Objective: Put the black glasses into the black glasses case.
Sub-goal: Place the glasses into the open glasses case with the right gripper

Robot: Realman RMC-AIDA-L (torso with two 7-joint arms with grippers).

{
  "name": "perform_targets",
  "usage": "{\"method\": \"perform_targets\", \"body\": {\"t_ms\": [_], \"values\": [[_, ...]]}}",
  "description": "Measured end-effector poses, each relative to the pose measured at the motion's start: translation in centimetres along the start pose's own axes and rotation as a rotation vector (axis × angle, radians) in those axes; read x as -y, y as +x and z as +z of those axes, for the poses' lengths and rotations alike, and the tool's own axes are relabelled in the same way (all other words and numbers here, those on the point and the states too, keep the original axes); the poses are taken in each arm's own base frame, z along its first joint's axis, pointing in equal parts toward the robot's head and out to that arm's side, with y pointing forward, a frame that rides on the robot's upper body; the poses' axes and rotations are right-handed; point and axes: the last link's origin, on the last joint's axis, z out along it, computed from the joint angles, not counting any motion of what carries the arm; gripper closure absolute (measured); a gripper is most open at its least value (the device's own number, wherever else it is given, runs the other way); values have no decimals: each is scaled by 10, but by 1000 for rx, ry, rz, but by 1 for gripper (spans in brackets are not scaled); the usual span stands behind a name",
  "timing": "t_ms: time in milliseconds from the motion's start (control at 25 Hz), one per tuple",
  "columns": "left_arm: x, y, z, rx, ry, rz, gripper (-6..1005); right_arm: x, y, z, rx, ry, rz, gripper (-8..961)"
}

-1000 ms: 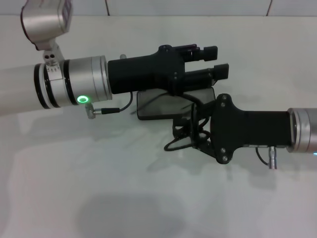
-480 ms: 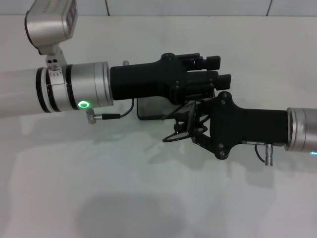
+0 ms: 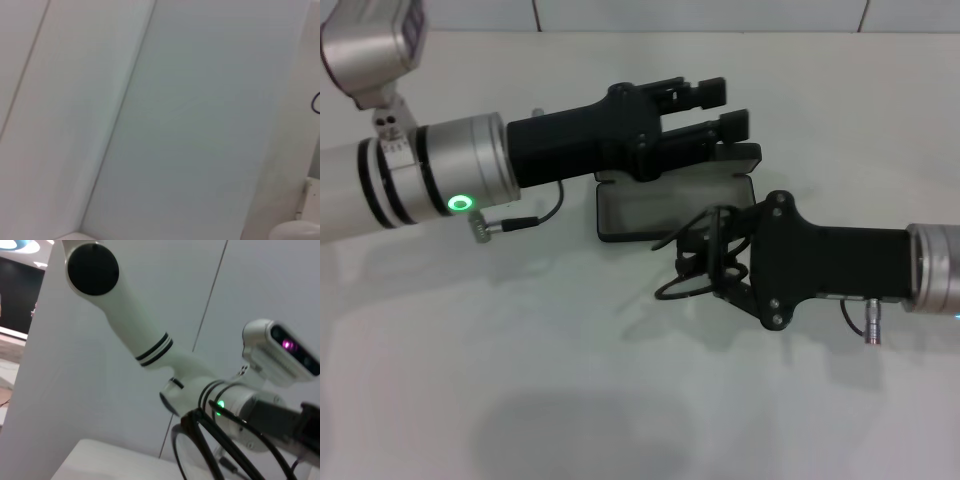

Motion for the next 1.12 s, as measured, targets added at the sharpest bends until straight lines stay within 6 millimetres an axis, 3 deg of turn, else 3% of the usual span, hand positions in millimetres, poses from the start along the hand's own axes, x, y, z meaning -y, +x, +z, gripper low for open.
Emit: {"method": "perform_targets", "body": {"t_ms": [240,720,880,1120], "values": [[-2,-6,-5,16,6,0,406,2,-5,-4,43,53,-22,853],[-5,-10,2,47,-27,18,406,6,2,1,-3,67,-30,853],[10,-5,-14,-37,113,36,406,4,14,-3,-69,106,-44,853],[23,-3,-38,-116,258,14,406,29,38,7,-260,315,-52,852]]}}
